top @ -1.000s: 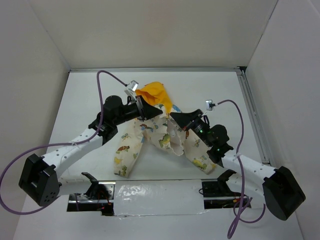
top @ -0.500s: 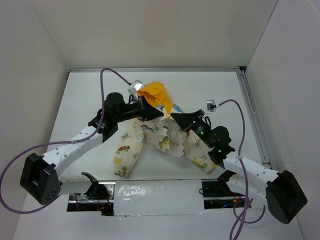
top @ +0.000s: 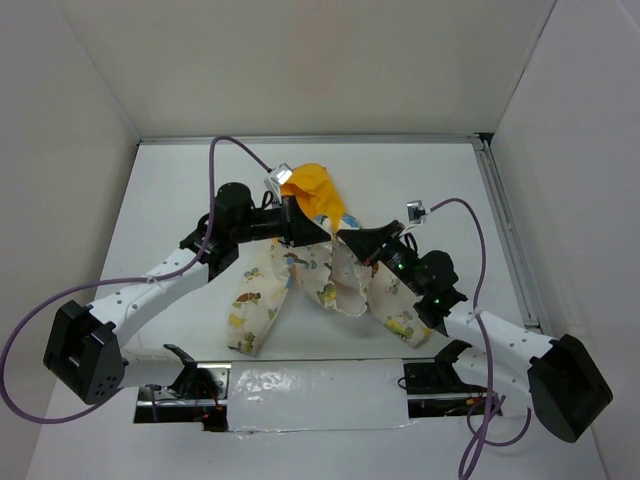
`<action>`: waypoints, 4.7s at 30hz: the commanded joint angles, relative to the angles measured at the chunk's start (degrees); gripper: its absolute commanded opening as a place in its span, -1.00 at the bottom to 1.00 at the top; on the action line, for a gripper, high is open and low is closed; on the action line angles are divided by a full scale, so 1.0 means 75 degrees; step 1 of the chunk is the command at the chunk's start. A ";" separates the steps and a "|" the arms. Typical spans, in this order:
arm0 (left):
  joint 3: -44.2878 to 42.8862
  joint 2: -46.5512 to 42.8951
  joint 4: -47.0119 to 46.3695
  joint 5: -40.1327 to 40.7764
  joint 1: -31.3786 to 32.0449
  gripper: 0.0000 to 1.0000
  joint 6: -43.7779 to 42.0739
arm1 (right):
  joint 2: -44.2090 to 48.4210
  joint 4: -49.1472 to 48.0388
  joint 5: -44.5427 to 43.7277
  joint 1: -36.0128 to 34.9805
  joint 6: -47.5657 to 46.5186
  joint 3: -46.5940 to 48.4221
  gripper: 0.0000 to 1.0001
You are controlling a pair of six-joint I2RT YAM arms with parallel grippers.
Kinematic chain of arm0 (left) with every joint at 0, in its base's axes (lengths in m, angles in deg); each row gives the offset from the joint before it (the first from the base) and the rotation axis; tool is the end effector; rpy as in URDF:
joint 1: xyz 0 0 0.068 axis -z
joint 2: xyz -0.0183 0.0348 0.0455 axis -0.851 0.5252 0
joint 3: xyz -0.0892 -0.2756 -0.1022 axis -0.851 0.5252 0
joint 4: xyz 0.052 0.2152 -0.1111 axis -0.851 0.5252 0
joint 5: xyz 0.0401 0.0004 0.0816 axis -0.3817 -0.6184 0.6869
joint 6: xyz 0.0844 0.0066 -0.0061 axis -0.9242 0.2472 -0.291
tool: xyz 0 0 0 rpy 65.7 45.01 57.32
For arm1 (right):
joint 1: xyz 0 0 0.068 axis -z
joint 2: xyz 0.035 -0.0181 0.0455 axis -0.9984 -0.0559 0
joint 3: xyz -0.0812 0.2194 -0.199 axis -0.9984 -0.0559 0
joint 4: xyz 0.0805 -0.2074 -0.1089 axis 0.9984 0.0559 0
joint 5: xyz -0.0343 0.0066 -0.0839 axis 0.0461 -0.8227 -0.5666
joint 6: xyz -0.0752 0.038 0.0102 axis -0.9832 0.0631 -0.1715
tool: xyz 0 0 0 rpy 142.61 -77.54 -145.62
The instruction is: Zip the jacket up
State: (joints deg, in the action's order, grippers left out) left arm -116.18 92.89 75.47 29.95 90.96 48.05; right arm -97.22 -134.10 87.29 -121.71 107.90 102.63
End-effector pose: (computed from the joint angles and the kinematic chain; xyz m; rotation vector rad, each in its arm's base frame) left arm 0.2309 -0.2007 0.3678 0.2690 1.9039 -1.5579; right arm 0.1687 0.1324 0.3101 -0.0207 1.4306 1.2836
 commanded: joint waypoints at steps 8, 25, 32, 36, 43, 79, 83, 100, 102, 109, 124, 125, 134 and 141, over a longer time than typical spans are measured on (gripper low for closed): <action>0.0033 -0.0114 -0.0790 -0.0390 0.0054 -1.00 -0.0092 | 0.0012 -0.0199 -0.0232 -0.0161 -0.0060 0.0261 -1.00; 0.0526 -0.0629 -0.0872 -0.0871 0.0077 -1.00 -0.0725 | -0.0340 -0.0012 -0.0947 -0.0161 -0.0013 0.0589 -1.00; 0.0772 -0.0840 -0.0720 -0.1047 0.0089 -1.00 -0.0877 | -0.0257 0.0024 -0.1217 -0.0161 -0.0014 0.0554 -1.00; 0.0842 -0.0958 -0.0627 -0.1082 0.0089 -1.00 -0.0994 | -0.0199 0.0071 -0.1451 -0.0138 -0.0060 0.0589 -1.00; 0.1006 -0.1063 -0.0088 -0.0497 0.0101 -1.00 -0.1088 | 0.0117 -0.0023 -0.1463 -0.0067 -0.0060 0.0484 -1.00; -0.1442 0.0577 0.2104 0.1285 -0.0134 -1.00 -0.0854 | 0.0328 0.7627 -0.2210 -0.0909 -0.2238 0.3213 0.98; -0.1688 0.0718 0.2502 0.1402 -0.0157 -1.00 -0.0761 | 0.0293 0.8331 -0.2984 -0.1471 -0.3197 0.3600 0.99; -0.1818 0.0741 0.2679 0.1157 -0.0169 -1.00 -0.0714 | -0.1007 0.7794 -0.6396 -0.3360 -0.5264 0.4198 0.34; -0.1806 0.0753 0.2702 0.1157 -0.0169 -1.00 -0.0725 | -0.1241 0.7666 -0.6314 -0.3441 -0.5322 0.4292 0.32; -0.1689 0.0683 0.2549 0.0969 -0.0169 -1.00 -0.0725 | -0.1628 0.6997 -0.6548 -0.3501 -0.5381 0.4445 0.16; -0.1536 0.0777 0.2631 0.0981 -0.0169 -1.00 -0.0796 | -0.1746 0.7020 -0.6889 -0.3676 -0.5240 0.4715 -0.51; -0.1513 0.0800 0.2620 0.0957 -0.0169 -1.00 -0.0842 | -0.1688 0.7066 -0.6691 -0.3677 -0.5298 0.4679 -0.73; -0.1291 0.0648 0.2655 0.0981 -0.0169 -1.00 -0.1041 | -0.1429 0.7101 -0.6138 -0.3630 -0.5790 0.4608 -1.00; -0.1161 0.0671 0.2713 0.0677 -0.0169 -1.00 -0.1708 | -0.1616 0.8119 -0.5823 -0.3279 -0.5781 0.5379 -1.00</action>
State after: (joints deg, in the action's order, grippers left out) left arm -125.49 98.44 96.32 37.47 89.63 39.05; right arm -109.96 -74.32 41.43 -147.79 64.36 136.56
